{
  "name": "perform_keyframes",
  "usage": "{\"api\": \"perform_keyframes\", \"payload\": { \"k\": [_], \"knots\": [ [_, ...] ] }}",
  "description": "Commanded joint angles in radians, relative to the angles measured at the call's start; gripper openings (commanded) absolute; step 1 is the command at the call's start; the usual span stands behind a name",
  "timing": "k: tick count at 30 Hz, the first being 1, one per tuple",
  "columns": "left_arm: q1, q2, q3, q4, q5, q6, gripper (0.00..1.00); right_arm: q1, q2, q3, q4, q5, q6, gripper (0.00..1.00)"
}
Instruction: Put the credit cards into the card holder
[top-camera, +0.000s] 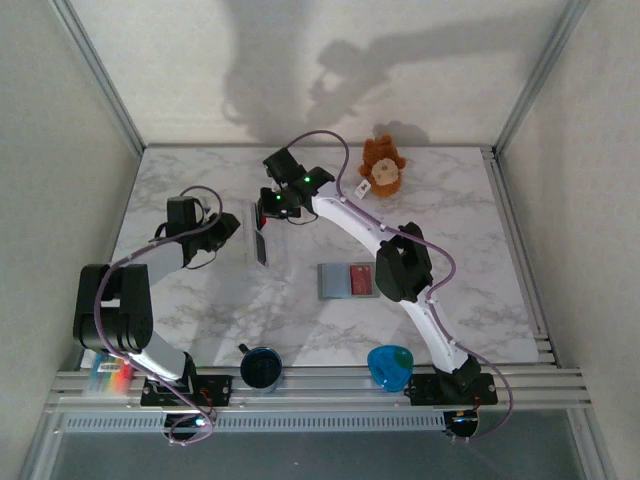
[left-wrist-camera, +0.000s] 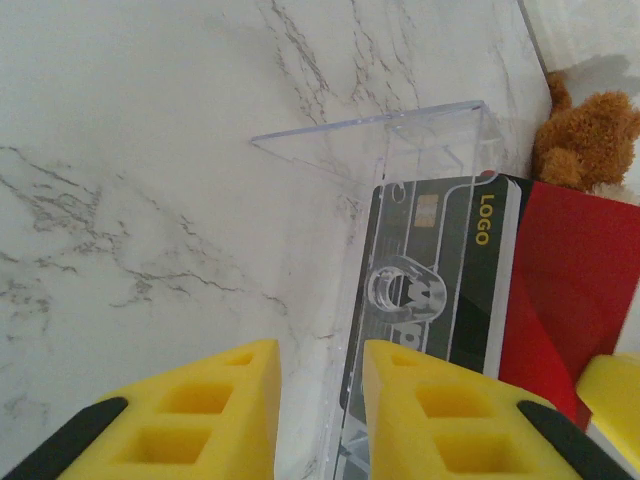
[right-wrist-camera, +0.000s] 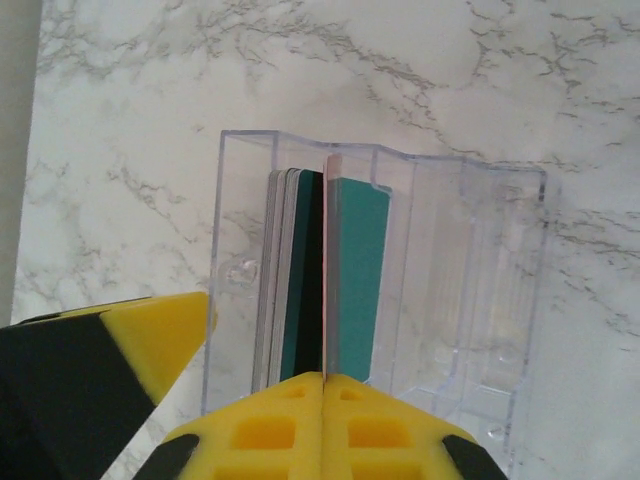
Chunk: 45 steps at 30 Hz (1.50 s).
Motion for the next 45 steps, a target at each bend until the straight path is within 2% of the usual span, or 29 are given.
{"api": "perform_keyframes", "payload": {
  "k": [1,6,12,16,20,23,29,33,36,41,45],
  "knots": [
    [-0.005,-0.055,0.029,-0.036,-0.007,0.021,0.28,0.016,-0.001,0.025,-0.072,0.051,-0.016,0.00],
    [-0.006,-0.133,0.037,-0.093,-0.023,0.021,0.33,0.018,-0.103,-0.031,-0.080,0.124,-0.035,0.00],
    [-0.015,-0.257,0.038,-0.181,-0.025,0.044,0.36,0.007,-0.328,-0.274,0.031,0.135,-0.075,0.00],
    [-0.048,-0.328,0.039,-0.220,0.005,0.039,0.38,-0.016,-0.512,-0.501,0.116,0.126,-0.102,0.00],
    [-0.152,-0.356,0.050,-0.250,0.008,0.046,0.40,-0.052,-0.707,-0.722,0.140,0.093,-0.158,0.00],
    [-0.244,-0.347,0.056,-0.257,0.021,0.031,0.40,-0.125,-0.875,-0.927,0.167,0.060,-0.203,0.00],
    [-0.435,-0.342,0.018,-0.215,0.007,-0.011,0.41,-0.328,-1.125,-1.291,0.214,-0.180,-0.246,0.00],
    [-0.543,-0.300,-0.022,-0.175,-0.037,-0.054,0.41,-0.435,-1.168,-1.472,0.314,-0.337,-0.228,0.00],
    [-0.601,-0.224,-0.042,-0.127,-0.054,-0.077,0.40,-0.481,-1.135,-1.548,0.397,-0.432,-0.230,0.00],
    [-0.682,-0.052,0.029,-0.116,-0.084,-0.082,0.34,-0.489,-1.023,-1.593,0.540,-0.540,-0.220,0.00],
    [-0.703,0.052,0.096,-0.147,-0.127,-0.064,0.30,-0.491,-0.947,-1.604,0.601,-0.570,-0.217,0.00]
  ]
}}
